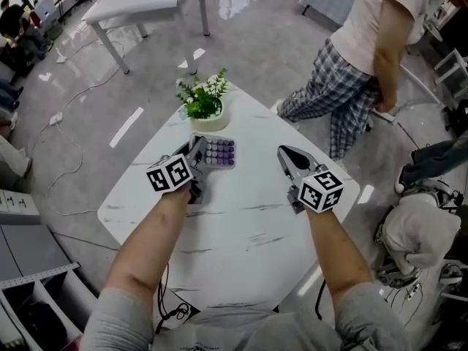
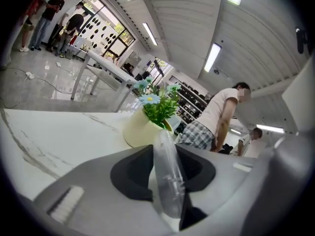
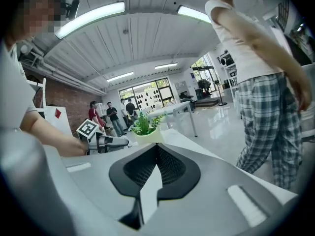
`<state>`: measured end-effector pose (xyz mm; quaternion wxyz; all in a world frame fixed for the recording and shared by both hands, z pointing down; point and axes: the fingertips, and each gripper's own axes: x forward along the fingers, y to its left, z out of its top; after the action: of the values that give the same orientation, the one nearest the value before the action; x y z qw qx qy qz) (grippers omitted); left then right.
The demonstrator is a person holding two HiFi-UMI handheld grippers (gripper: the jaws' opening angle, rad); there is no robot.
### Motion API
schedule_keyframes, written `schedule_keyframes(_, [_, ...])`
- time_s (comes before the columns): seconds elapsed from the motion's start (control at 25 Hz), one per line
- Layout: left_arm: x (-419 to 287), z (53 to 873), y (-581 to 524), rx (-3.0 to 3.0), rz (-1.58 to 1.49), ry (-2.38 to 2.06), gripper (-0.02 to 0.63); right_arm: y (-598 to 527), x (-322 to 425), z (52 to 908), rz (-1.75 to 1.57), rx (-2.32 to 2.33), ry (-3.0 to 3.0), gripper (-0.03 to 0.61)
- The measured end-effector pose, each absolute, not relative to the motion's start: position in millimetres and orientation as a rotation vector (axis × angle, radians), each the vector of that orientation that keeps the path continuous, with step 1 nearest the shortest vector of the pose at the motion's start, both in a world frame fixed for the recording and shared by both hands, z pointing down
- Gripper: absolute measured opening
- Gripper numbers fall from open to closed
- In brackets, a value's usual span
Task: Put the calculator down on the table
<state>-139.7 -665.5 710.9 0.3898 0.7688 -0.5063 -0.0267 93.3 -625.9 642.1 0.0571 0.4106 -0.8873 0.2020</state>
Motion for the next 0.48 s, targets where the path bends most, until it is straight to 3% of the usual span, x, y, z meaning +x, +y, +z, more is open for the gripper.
schedule_keyframes(0.28, [-158,734,-673,2.016,0.253,-1.444,0.212,-629,88,658,0.629,1.237,-2.689,0.003])
schedule_keyframes(0.48, [-176,759,-668,2.068,0.656,-1.579,0.196,-627,87,660,0.631,1.235,-2.690,0.005])
